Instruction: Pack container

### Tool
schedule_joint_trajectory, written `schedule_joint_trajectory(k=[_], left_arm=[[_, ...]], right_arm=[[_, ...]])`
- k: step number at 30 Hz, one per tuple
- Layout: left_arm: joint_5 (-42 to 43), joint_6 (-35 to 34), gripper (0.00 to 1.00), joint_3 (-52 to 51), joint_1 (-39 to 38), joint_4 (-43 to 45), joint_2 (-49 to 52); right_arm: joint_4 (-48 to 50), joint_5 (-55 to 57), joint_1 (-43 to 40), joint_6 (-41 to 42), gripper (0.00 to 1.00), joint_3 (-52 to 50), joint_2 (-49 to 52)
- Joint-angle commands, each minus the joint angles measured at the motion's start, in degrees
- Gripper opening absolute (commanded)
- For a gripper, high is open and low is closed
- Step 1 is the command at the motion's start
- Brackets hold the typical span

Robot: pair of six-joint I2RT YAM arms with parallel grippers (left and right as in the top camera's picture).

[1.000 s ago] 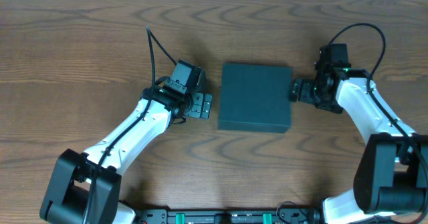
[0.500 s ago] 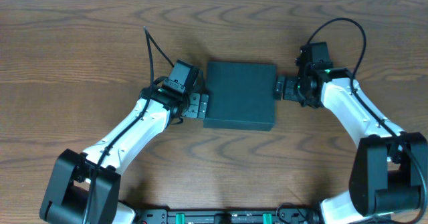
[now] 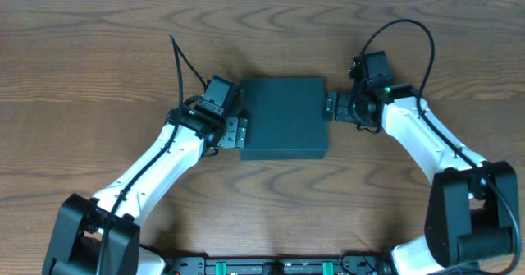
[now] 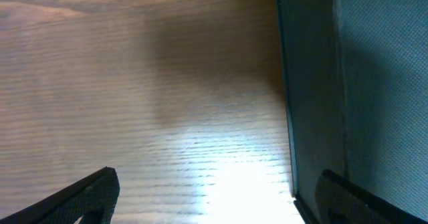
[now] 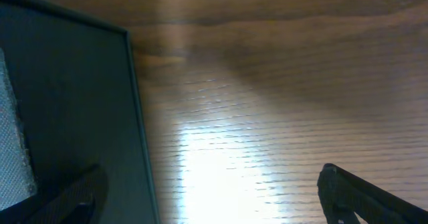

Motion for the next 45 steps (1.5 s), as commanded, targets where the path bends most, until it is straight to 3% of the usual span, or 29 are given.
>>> schedule_joint_trajectory(k=[1, 11, 27, 36, 45], left_arm=[[2.9, -0.5, 0.95, 0.1, -0.7, 0.3, -1.3], [1.4, -0.5, 0.95, 0.1, 0.1, -0.8, -1.3], [1.0, -0.4, 0.95, 0.1, 2.1, -2.2, -1.7], [-0.5, 1.5, 0.95, 0.1, 2.1, -4.0, -10.5], [-4.4, 2.1, 0.95, 0.1, 2.1, -7.3, -19.3]], right_arm=[[0.5, -6.7, 4.2, 2.6, 0.99, -0.2, 0.5], [1.9, -6.7, 9.1, 5.3, 0.99, -0.2, 0.5], [2.9, -6.0, 10.1, 6.6, 0.99, 0.2, 0.5], [-1.5, -3.9, 9.0, 5.1, 0.99, 4.9, -2.5], [-10.3, 7.5, 6.4, 2.4, 0.99, 6.3, -14.1]])
